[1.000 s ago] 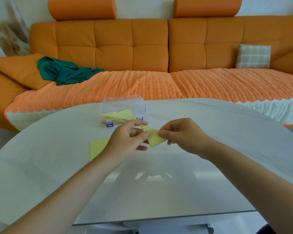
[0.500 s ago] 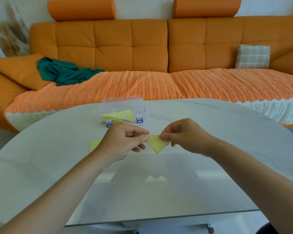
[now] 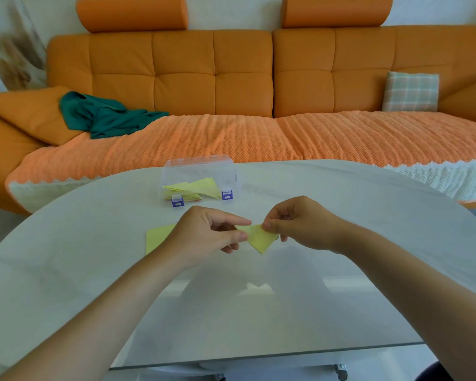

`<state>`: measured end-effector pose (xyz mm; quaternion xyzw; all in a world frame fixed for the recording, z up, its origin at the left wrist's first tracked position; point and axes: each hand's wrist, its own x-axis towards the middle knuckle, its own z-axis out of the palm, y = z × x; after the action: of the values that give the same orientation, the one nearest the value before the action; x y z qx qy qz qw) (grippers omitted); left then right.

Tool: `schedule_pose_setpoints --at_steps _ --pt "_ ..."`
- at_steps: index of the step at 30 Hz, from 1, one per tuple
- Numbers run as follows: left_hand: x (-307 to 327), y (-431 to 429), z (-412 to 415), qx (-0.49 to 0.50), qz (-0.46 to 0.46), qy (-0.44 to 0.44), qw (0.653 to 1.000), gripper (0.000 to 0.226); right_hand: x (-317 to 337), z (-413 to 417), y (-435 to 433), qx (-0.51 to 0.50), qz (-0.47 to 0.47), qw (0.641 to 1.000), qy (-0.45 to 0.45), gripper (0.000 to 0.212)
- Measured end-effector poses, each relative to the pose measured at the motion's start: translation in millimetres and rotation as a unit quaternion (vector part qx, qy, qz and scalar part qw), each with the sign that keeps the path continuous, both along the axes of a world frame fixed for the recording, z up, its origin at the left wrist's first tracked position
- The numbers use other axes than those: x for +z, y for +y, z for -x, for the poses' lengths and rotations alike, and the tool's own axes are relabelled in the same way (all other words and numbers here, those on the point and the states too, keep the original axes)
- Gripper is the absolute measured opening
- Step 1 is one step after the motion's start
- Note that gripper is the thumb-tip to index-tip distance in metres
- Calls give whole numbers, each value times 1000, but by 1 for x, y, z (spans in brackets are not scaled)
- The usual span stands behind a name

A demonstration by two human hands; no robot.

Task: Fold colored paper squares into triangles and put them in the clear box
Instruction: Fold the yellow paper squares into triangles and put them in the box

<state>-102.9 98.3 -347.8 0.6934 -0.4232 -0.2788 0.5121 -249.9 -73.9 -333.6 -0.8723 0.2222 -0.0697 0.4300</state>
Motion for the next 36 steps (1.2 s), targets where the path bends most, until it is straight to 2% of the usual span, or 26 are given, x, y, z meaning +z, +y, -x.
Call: schedule_pose_setpoints --at_steps 3,6,10,14,17,19,21,25,29,33,36 --pt "4 3 -3 -23 18 3 1000 37 5 3 -3 34 -55 998 5 15" --pt "8 5 -2 -35 25 18 999 33 8 5 -4 69 -101 993 -2 17" --pt "10 7 -1 -26 5 31 999 27 6 4 -5 65 -91 994 0 15" --pt "4 5 1 7 -39 8 999 17 -3 -1 -3 45 -53 997 29 16" --pt "-8 -2 4 49 -80 -31 995 7 -12 -5 0 33 -24 998 54 17" --pt "-17 -6 5 60 -112 -89 988 6 -19 -9 2 24 11 997 75 16" --pt "-23 -7 6 59 -141 -161 975 7 -25 -13 6 21 64 993 95 15" --pt "-27 -10 10 58 -159 -252 953 6 -31 -18 14 20 181 976 116 14" --pt "-28 -11 14 53 -169 -307 935 5 -33 -17 17 34 295 950 100 16" --pt "-31 -12 15 30 -172 -338 925 6 -31 -13 16 31 192 977 90 18" --pt "-34 -12 13 27 -153 -376 913 10 -32 -13 18 30 185 978 94 13"
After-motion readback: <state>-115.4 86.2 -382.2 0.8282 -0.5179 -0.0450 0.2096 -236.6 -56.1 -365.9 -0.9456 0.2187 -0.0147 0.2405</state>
